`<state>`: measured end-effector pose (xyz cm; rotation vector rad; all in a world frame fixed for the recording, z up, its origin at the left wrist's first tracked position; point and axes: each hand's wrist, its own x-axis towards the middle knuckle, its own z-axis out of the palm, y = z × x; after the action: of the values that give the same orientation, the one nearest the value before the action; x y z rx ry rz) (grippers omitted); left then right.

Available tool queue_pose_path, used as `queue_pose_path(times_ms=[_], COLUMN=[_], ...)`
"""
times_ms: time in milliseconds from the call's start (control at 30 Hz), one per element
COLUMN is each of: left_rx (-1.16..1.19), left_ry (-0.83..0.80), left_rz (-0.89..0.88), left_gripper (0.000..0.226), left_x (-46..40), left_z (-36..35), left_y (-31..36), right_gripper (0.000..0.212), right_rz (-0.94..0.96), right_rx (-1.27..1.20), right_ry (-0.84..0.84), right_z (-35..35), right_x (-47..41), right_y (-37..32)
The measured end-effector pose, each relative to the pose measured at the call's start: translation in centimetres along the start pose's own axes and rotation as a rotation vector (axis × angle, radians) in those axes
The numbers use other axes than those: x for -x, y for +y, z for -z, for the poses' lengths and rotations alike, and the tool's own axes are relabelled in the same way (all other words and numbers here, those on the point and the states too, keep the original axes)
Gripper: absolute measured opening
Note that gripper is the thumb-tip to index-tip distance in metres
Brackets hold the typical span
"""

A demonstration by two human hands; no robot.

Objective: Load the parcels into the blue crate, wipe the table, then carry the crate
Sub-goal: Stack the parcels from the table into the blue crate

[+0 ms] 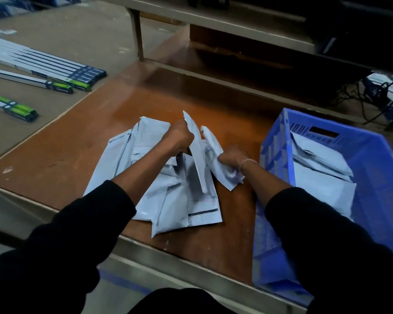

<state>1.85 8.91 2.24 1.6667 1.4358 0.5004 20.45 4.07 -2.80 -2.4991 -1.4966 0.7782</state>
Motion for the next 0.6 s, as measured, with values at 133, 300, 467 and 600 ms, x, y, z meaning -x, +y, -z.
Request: queue_pose_path(times_ms=[133,300,467,600], left_rx=[0.194,0.608,0.868,0.963], left_ry=[-0.036,-0.069,-0.075,-0.172], left_rz=[0.063,0.137,0.174,0.075], left_gripper=[0.032,0.042,0.036,0.057], left_x=[0.0,-0.4,-0.6,-0.6], left_z=[-0.3,-1.0,-1.6,-1.8], left_y=[0.1,0.4,1.1,0.9], right_gripper=[0.028,0.025,0.042,0.039], right_rz=[-0.039,0.201,0.381,0.404], right_rx=[-0.188,-0.236,-0.211,-0.339], right_ry=[0.169,0.264,0.187,0.157], right_z=[3.0,5.0,4.2,4.1], right_x=[0.8,4.9,6.5,5.3], right_y=[-0.3,-2.4,-3.2,-1.6])
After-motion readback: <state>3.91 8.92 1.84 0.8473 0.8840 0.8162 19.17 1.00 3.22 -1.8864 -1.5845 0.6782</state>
